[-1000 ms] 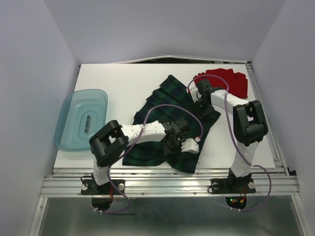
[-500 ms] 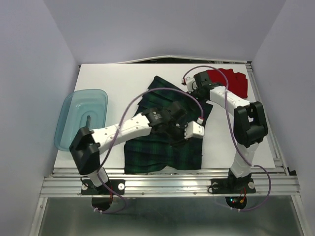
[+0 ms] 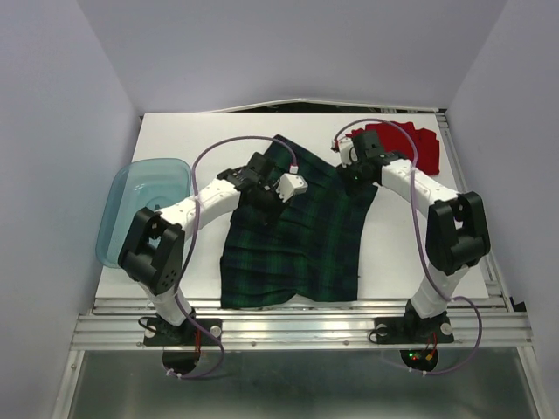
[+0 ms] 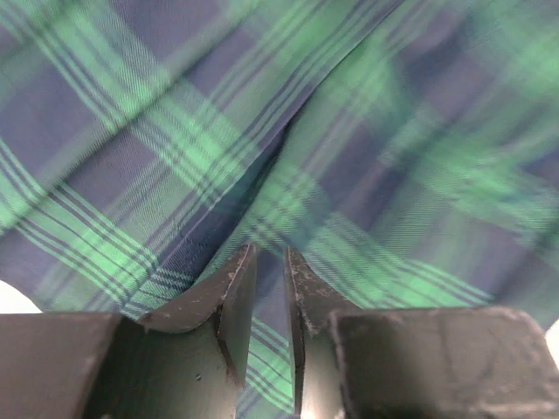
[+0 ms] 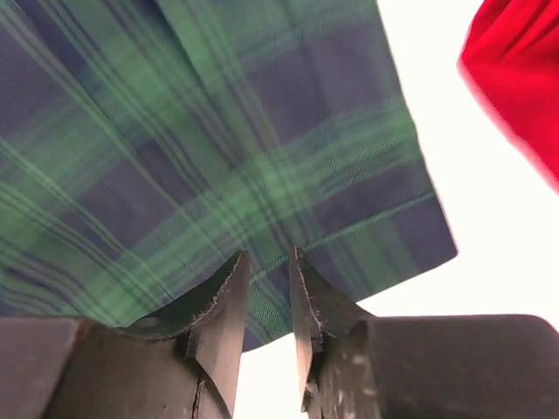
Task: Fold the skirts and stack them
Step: Fold the skirt
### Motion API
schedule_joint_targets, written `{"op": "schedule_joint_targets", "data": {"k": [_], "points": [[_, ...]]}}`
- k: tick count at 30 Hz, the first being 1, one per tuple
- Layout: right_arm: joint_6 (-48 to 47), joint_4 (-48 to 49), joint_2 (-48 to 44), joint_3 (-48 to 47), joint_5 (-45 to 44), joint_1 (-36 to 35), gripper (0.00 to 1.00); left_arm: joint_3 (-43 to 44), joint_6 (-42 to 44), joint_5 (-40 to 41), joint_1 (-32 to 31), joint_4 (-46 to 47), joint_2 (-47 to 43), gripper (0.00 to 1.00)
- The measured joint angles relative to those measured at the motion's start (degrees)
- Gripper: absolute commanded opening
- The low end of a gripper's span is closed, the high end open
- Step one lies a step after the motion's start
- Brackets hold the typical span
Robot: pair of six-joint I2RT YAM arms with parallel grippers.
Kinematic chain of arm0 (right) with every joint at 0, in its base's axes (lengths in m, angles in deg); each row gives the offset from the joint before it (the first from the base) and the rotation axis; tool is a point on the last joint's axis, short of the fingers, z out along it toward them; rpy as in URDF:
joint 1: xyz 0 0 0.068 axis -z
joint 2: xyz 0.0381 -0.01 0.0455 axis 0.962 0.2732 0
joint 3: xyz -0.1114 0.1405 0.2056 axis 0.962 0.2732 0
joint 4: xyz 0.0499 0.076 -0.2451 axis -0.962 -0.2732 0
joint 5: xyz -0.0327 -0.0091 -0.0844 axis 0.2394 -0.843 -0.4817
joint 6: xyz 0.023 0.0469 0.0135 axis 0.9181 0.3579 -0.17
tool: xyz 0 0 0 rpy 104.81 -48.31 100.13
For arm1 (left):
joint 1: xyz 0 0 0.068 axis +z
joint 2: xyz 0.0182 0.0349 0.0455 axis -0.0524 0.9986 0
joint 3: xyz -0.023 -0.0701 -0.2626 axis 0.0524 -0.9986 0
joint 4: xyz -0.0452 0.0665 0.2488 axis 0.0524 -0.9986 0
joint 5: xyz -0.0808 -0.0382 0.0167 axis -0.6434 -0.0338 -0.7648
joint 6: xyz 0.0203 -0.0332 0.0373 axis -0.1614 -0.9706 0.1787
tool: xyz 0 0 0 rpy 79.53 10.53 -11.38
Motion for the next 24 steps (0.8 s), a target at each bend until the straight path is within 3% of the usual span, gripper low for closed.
{"op": "schedule_joint_targets", "data": {"k": [8,14,24], "points": [[-2.7,1.5,5.0,6.3,-6.6,4.0,0.24,-5.4,0.5,6.8,0.4,1.9,3.8,0.27],[-5.6,3.9,6.8,6.3,-7.0,5.1,0.25,-8.8,2.4,7.3,-0.1,0.8,5.2,0.25],[-9.5,5.0,11.7,-0.1,-5.6,3.2,0.26,-9.3,3.2,2.8,-13.7,-1.8,4.9,0.24]]}}
